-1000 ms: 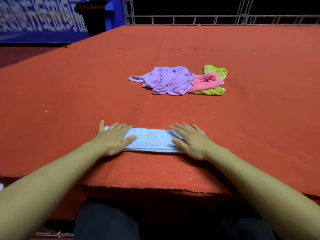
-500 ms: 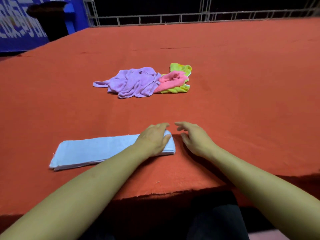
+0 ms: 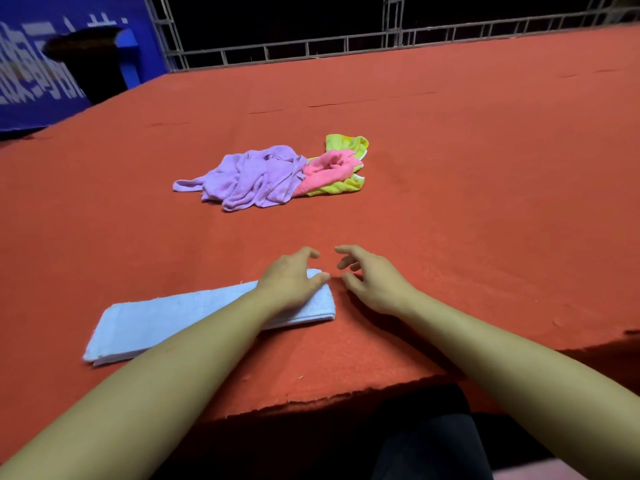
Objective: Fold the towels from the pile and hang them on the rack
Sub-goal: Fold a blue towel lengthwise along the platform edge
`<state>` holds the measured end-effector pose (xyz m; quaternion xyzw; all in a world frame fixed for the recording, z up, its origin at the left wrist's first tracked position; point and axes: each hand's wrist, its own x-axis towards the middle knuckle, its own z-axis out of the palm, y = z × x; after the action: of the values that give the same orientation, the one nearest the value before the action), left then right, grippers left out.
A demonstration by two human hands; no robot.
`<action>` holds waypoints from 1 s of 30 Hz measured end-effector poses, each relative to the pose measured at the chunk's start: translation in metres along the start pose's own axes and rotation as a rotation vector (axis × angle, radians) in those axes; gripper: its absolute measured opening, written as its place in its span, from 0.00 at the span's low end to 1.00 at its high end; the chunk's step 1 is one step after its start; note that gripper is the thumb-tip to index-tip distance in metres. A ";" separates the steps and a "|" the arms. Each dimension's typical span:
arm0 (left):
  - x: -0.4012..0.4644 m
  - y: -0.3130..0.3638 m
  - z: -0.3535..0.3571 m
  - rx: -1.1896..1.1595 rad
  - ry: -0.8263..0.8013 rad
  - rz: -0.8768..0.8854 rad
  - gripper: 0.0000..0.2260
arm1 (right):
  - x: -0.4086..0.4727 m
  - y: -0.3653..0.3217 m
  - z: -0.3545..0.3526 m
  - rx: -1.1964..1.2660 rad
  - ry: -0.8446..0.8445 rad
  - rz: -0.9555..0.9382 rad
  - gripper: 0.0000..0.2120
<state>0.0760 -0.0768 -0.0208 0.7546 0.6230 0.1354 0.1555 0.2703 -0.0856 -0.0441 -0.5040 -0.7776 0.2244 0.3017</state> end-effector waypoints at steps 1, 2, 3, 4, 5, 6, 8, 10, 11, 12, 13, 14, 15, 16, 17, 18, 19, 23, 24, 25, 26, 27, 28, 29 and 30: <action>-0.001 -0.002 -0.003 -0.059 0.007 -0.002 0.22 | 0.001 -0.002 -0.001 0.020 -0.004 -0.003 0.23; -0.003 -0.005 -0.006 -0.112 0.018 0.010 0.21 | 0.003 -0.004 -0.002 0.048 -0.007 -0.010 0.23; -0.006 -0.006 -0.010 -0.157 0.027 0.031 0.20 | 0.006 -0.008 -0.003 0.084 -0.010 -0.022 0.23; -0.011 -0.008 -0.016 -0.198 0.033 0.055 0.20 | 0.010 -0.012 -0.003 0.128 -0.014 -0.036 0.23; -0.016 -0.009 -0.022 -0.238 0.041 0.075 0.19 | 0.014 -0.019 -0.003 0.175 -0.021 -0.056 0.24; -0.022 -0.011 -0.028 -0.279 0.055 0.093 0.19 | 0.020 -0.026 -0.003 0.219 -0.033 -0.082 0.24; -0.036 -0.015 -0.043 -0.360 0.118 0.131 0.19 | 0.032 -0.046 -0.003 0.300 -0.090 -0.145 0.25; -0.051 -0.020 -0.060 -0.455 0.195 0.158 0.19 | 0.043 -0.072 -0.003 0.396 -0.171 -0.193 0.25; -0.059 -0.022 -0.070 -0.506 0.235 0.169 0.19 | 0.048 -0.087 -0.004 0.456 -0.212 -0.208 0.24; -0.068 -0.025 -0.081 -0.556 0.277 0.177 0.19 | 0.052 -0.102 -0.006 0.509 -0.250 -0.224 0.23; -0.079 -0.026 -0.092 -0.602 0.319 0.184 0.19 | 0.056 -0.117 -0.008 0.557 -0.290 -0.251 0.21; -0.090 -0.027 -0.105 -0.641 0.364 0.188 0.19 | 0.060 -0.133 -0.011 0.596 -0.333 -0.284 0.20; -0.102 -0.028 -0.119 -0.669 0.409 0.190 0.19 | 0.064 -0.150 -0.013 0.638 -0.377 -0.321 0.19; -0.114 -0.029 -0.132 -0.687 0.456 0.189 0.19 | 0.068 -0.167 -0.015 0.683 -0.412 -0.345 0.18; -0.127 -0.029 -0.146 -0.699 0.501 0.188 0.19 | 0.071 -0.186 -0.017 0.737 -0.442 -0.358 0.19; -0.140 -0.029 -0.160 -0.710 0.550 0.186 0.19 | 0.074 -0.205 -0.018 0.795 -0.476 -0.364 0.19; -0.153 -0.028 -0.173 -0.723 0.594 0.188 0.18 | 0.076 -0.224 -0.019 0.851 -0.520 -0.379 0.20; -0.212 -0.022 -0.222 -0.741 0.740 0.158 0.17 | 0.075 -0.302 -0.017 0.984 -0.748 -0.508 0.22; -0.228 -0.020 -0.232 -0.747 0.765 0.138 0.17 | 0.073 -0.320 -0.015 1.011 -0.804 -0.532 0.22; -0.244 -0.019 -0.241 -0.748 0.792 0.114 0.17 | 0.069 -0.337 -0.013 1.030 -0.848 -0.547 0.22; -0.261 -0.017 -0.250 -0.742 0.825 0.083 0.17 | 0.066 -0.353 -0.009 1.043 -0.885 -0.565 0.21; -0.276 -0.015 -0.256 -0.735 0.859 0.050 0.17 | 0.059 -0.368 -0.006 1.050 -0.919 -0.590 0.20; -0.292 -0.013 -0.262 -0.725 0.896 0.008 0.17 | 0.051 -0.381 -0.002 1.061 -0.945 -0.610 0.19; -0.308 -0.011 -0.266 -0.707 0.932 -0.033 0.16 | 0.042 -0.395 0.002 1.082 -0.966 -0.620 0.19; -0.323 -0.009 -0.268 -0.683 0.960 -0.072 0.16 | 0.034 -0.406 0.006 1.103 -0.983 -0.625 0.20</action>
<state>-0.0991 -0.3744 0.2178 0.4945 0.5699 0.6494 0.0947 -0.0076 -0.2140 0.2253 0.1152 -0.7037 0.6778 0.1791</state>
